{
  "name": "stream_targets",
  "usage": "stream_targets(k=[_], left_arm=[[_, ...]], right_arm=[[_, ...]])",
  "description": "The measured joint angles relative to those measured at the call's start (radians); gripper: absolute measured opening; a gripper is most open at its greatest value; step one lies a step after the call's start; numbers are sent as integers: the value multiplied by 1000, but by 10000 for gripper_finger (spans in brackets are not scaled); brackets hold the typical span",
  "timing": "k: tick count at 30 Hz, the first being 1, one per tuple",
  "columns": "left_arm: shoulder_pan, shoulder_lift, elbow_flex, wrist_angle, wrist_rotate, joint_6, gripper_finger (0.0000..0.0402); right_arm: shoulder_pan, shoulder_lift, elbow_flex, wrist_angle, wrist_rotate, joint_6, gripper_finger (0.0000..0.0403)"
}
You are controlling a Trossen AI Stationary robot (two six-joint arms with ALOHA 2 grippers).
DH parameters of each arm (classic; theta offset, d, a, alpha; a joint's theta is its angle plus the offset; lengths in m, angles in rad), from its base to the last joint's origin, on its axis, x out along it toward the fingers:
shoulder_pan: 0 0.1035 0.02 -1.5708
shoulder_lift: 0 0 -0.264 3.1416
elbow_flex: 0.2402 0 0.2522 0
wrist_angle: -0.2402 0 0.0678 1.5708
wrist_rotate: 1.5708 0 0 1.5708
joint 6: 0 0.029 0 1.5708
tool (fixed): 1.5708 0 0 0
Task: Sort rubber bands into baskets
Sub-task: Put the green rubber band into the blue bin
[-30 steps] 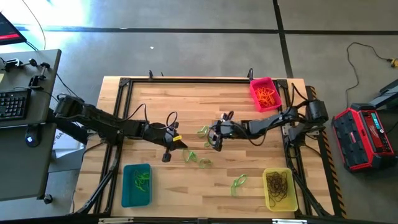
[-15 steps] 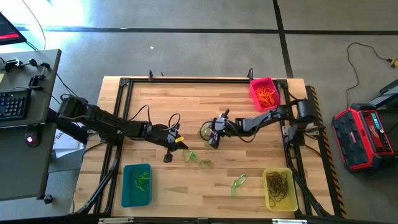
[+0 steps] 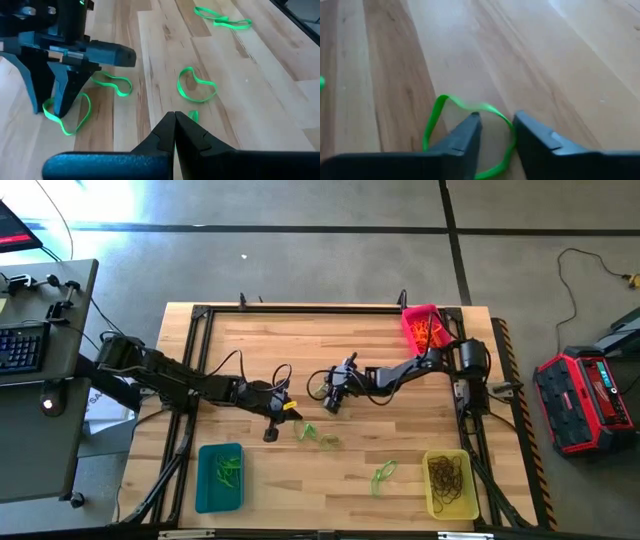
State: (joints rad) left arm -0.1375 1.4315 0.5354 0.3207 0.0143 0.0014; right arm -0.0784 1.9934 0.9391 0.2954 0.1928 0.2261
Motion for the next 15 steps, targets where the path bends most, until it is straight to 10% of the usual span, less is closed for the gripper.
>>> stream_targets(k=[6,15], left_arm=[[0,0,0,0,-80,-23,4],[0,0,0,24,-143,-53,69]], right_arm=[[8,-21,-4,-19,-10,-24,8],[94,-61,-4,19,37,-54,2]])
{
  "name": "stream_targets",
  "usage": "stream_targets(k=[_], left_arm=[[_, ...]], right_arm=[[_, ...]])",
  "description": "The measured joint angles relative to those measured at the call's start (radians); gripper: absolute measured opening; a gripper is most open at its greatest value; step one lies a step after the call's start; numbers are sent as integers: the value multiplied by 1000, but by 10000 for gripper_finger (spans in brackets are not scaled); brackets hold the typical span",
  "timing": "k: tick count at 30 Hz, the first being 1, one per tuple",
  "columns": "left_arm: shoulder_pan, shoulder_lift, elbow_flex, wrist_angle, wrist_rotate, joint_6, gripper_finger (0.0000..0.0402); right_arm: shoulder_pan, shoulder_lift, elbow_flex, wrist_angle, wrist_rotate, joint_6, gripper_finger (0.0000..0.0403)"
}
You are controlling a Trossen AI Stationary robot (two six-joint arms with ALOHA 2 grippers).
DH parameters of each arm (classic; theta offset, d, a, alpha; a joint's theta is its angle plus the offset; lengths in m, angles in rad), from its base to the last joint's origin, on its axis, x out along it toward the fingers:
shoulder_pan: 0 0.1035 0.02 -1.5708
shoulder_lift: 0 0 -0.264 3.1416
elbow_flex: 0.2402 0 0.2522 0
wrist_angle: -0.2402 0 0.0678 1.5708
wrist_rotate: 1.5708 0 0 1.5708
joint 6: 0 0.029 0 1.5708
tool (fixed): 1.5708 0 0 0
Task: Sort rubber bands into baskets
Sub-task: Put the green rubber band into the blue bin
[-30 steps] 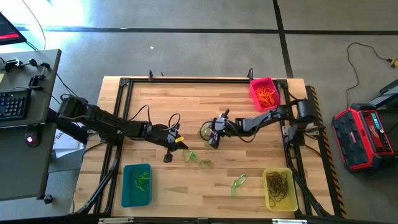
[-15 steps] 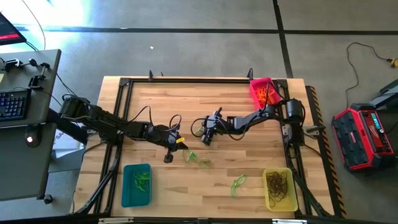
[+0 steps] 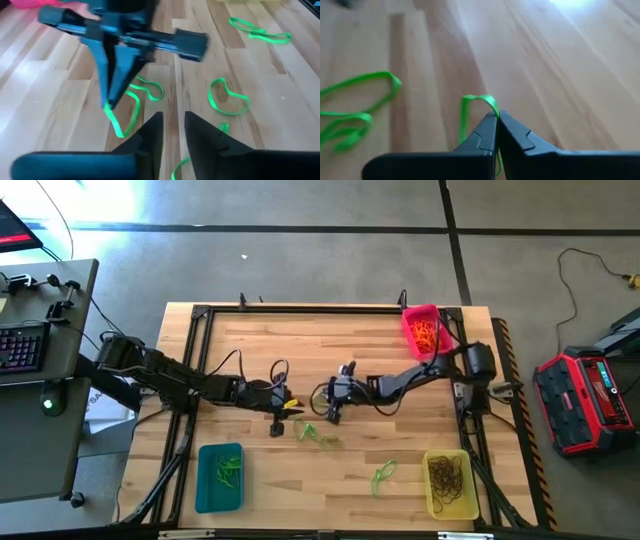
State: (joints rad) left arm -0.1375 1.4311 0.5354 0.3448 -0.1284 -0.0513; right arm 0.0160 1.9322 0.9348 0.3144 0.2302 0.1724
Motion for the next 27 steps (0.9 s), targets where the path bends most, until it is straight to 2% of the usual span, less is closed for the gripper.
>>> stream_targets(k=[9,17,27], left_arm=[[0,22,0,8,-31,-1,125],[0,113,2,79,-23,-68,140],[28,167,51,75,-86,-257,143]], right_arm=[[68,-4,44,13,21,-25,2],[92,-4,78,8,58,-50,1],[115,-4,100,5,67,-50,0]])
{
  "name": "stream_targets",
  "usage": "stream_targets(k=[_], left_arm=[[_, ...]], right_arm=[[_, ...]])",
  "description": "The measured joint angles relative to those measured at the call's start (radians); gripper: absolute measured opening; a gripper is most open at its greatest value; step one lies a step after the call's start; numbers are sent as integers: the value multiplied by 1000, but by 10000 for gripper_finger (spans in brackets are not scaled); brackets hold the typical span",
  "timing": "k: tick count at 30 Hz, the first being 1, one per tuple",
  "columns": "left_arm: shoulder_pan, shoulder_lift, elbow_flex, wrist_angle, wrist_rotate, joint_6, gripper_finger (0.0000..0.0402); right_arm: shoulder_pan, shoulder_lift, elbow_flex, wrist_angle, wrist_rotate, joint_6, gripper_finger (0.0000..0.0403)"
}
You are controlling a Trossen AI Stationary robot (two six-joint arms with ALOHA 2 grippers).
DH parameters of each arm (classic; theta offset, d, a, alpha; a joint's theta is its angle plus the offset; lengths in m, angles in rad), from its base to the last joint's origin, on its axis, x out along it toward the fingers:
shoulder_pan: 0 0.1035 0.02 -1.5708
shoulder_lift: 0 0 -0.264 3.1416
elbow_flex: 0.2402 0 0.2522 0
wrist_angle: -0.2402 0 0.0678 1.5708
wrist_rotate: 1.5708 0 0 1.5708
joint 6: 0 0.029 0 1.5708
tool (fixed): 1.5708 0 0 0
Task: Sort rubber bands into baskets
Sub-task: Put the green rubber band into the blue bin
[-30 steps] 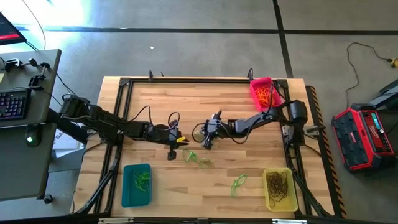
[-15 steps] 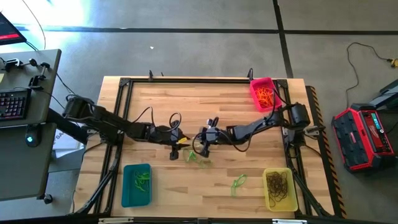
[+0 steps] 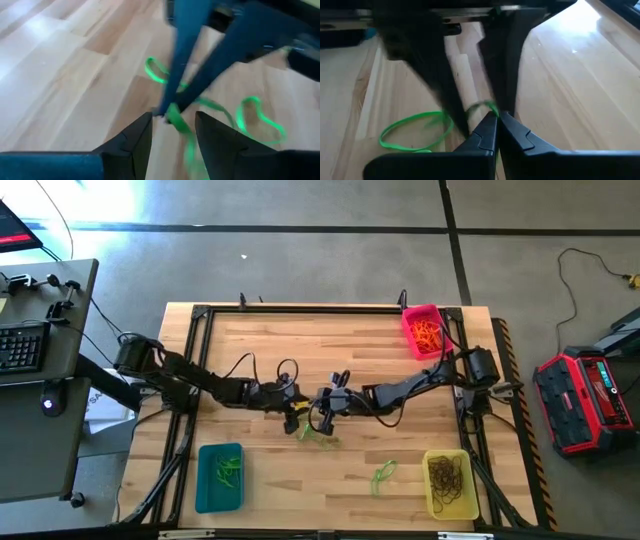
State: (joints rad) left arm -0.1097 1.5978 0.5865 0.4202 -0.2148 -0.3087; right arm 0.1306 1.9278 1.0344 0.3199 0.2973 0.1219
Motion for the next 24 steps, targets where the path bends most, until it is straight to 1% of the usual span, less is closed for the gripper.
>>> stream_targets(k=[2,7,9,12,15,16,21,24], left_arm=[[7,-2,0,-6,-24,-3,143],[11,-3,0,-18,-19,8,130],[10,-4,1,-31,-20,35,113],[8,-4,1,-50,-21,66,72],[8,-4,1,-53,-37,91,20],[8,-4,1,-53,-48,93,11],[10,-4,1,-58,-74,110,4],[11,-11,1,-74,-107,125,3]], right_arm=[[4,0,0,-1,12,0,0],[7,0,0,-1,15,0,0],[7,0,0,-1,13,0,1],[9,0,0,-1,9,-15,11],[16,0,0,-1,8,-34,37],[18,0,0,-1,9,-36,49],[23,0,0,-1,24,-33,114],[23,0,0,-1,50,-28,142]])
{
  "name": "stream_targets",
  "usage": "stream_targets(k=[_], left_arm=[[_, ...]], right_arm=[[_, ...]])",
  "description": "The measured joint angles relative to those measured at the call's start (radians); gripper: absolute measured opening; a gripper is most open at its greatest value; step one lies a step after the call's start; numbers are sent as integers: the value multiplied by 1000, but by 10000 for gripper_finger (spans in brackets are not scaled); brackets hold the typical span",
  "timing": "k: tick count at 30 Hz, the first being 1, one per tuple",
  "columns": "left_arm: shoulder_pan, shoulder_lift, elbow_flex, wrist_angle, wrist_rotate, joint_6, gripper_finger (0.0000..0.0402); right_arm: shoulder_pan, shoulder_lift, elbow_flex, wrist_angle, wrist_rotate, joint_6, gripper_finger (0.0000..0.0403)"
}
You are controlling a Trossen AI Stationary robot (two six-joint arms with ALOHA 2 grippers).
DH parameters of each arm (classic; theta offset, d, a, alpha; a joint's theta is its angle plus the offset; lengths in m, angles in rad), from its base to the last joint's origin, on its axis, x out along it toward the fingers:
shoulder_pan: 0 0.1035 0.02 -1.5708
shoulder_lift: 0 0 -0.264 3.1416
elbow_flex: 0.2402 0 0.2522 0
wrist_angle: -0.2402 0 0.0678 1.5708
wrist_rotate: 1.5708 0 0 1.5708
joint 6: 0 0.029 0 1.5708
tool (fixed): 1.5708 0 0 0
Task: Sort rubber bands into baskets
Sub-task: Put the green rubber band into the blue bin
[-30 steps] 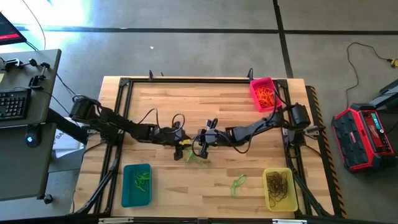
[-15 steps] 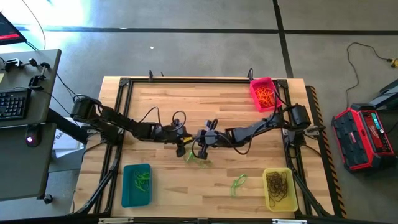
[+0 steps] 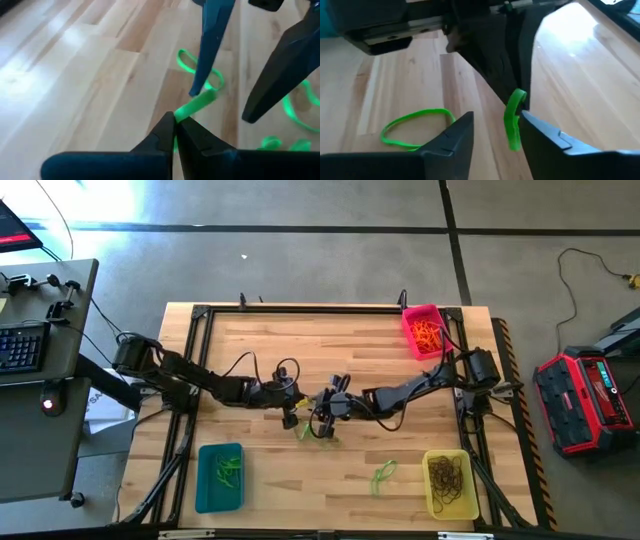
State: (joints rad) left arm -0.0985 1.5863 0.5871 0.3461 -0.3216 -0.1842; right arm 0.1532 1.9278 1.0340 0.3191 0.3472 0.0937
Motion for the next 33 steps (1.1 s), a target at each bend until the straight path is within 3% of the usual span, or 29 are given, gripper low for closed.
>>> stream_targets(k=[5,15,23,33], left_arm=[[10,-58,0,-78,-25,14,1],[24,-218,-1,-250,-64,41,1],[6,-310,-1,-296,-64,108,0],[-122,-513,-1,-495,43,83,0]], right_arm=[[0,-1,0,-1,31,-5,160],[7,-73,-1,-37,66,-24,161],[13,-106,-1,-68,76,-31,161],[25,-106,-1,-76,68,-42,161]])
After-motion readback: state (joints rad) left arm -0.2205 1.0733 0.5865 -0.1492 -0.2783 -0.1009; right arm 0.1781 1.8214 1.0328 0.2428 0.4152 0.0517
